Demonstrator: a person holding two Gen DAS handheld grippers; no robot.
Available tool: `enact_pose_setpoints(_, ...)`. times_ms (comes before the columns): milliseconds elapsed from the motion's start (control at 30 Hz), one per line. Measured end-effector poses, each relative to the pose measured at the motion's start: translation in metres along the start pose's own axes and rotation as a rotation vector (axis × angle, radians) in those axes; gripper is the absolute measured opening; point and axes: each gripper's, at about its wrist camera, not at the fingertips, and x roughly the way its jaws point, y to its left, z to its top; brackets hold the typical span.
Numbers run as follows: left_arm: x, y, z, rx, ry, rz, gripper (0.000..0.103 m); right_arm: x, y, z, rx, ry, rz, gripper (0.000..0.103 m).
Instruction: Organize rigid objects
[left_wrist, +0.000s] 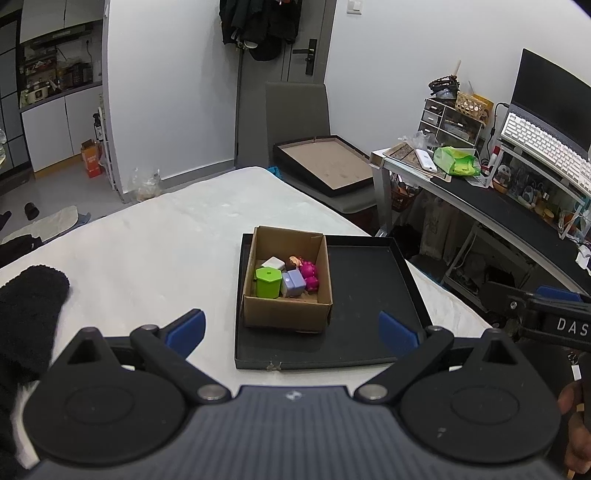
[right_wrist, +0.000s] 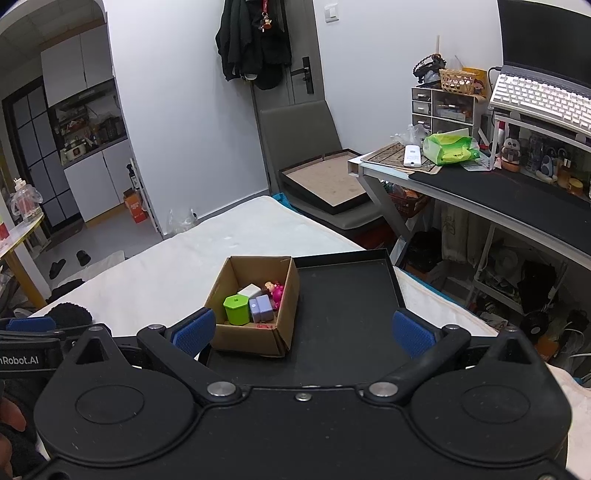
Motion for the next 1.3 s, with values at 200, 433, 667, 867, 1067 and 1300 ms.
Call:
enact_pose_setpoints(200, -0.0004, -0.0001, -0.0025, 0.004, 0.002, -0.001, 0.099, 0.0005, -0.0005, -0.0018, -0.001, 0.0, -0.006, 0.103)
enact_pose_setpoints(433, -0.0004, 0.001, -0.004, 0.002, 0.005, 0.004, 0.099, -0.0014, -0.002, -0.0029, 0.004, -0.003, 0.007, 0.103)
enact_pose_setpoints(667, -0.0001, 0.0014, -0.0046, 0.002, 0.004, 0.003, 0.099, -0.0006, -0.0019, -0.0047, -0.003, -0.002, -0.006, 0.103)
enact_pose_setpoints(867, -0.0006, 0.0025, -0.0039, -0.004, -0.001, 0.007, 0.099, -0.0015, -0.0002, -0.0058, -0.011, -0.001, -0.005, 0.103)
enact_pose_setpoints(1067, -0.0014, 0.0034, -0.0034, -0.008, -0.002, 0.008, 0.099, -0.003, -0.0008, -0.0061, -0.009, -0.003, -0.006, 0.103)
enact_pose_setpoints(1300, -0.0033, 0.0031, -0.0036, -0.004, -0.004, 0.006, 0.099, -0.0028, -0.0015, -0.0055, -0.009, -0.003, -0.006, 0.103)
